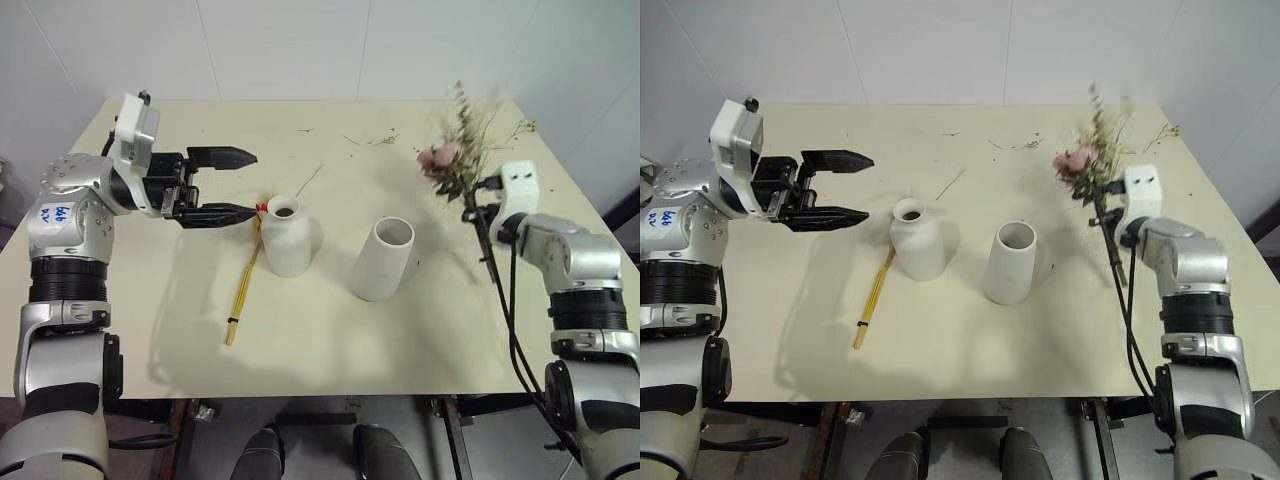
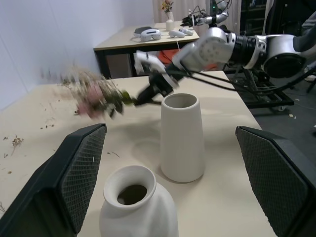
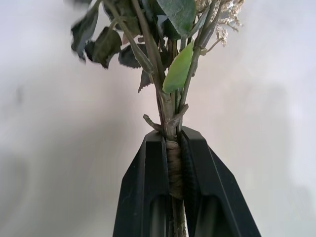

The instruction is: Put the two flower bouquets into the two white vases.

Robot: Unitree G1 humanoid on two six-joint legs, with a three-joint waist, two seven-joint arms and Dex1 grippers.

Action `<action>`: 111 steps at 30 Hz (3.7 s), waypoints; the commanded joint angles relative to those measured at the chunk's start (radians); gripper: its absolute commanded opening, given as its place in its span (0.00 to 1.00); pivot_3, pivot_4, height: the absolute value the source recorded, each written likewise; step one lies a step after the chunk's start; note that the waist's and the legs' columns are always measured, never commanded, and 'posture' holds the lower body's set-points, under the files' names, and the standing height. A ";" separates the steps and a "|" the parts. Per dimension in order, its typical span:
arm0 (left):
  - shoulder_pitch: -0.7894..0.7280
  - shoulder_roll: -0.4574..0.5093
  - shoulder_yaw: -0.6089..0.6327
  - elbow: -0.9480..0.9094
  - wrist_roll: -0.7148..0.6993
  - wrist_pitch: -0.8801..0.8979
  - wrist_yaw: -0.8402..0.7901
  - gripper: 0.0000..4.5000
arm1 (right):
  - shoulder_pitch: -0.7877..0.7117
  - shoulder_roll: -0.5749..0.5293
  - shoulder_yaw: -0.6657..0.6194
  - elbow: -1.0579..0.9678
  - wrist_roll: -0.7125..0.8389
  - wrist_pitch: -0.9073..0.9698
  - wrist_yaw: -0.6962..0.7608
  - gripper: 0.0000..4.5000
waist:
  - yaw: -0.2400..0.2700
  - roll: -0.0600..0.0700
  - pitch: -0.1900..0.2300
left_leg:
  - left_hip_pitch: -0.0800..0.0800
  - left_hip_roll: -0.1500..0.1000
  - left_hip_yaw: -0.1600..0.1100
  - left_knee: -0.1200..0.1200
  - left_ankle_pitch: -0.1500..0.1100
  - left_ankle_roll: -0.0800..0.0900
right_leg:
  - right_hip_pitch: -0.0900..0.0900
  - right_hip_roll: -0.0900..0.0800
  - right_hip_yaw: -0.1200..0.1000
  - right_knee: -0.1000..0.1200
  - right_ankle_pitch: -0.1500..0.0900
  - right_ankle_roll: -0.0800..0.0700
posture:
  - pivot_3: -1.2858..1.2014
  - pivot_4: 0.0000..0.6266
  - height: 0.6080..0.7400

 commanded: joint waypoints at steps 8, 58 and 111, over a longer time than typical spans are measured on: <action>-0.011 0.006 0.000 0.010 -0.010 0.013 -0.075 1.00 | -0.055 0.160 -0.132 -0.545 0.176 -0.134 -0.032 0.01 | -0.008 0.001 0.001 | 0.000 0.000 0.000 -0.001 0.000 0.000 | -0.001 0.000 0.000 0.001 0.000 0.000 | 0.52 0.24 1.00; -0.096 -0.047 -0.030 0.145 0.027 -0.068 -0.080 1.00 | 0.501 0.268 0.003 -0.862 0.336 -0.339 0.172 0.59 | 0.005 0.001 0.000 | 0.000 -0.001 -0.004 -0.002 0.003 0.000 | 0.000 0.000 0.000 0.002 -0.001 0.000 | 0.52 0.24 1.00; 0.363 -0.009 -0.028 -0.817 0.100 1.261 1.074 1.00 | 0.513 -0.430 -0.233 -0.915 0.865 0.062 0.534 0.99 | 0.009 -0.001 0.001 | 0.000 -0.002 -0.003 0.000 0.002 0.000 | 0.004 -0.002 0.000 -0.005 0.000 0.000 | 0.52 0.24 1.00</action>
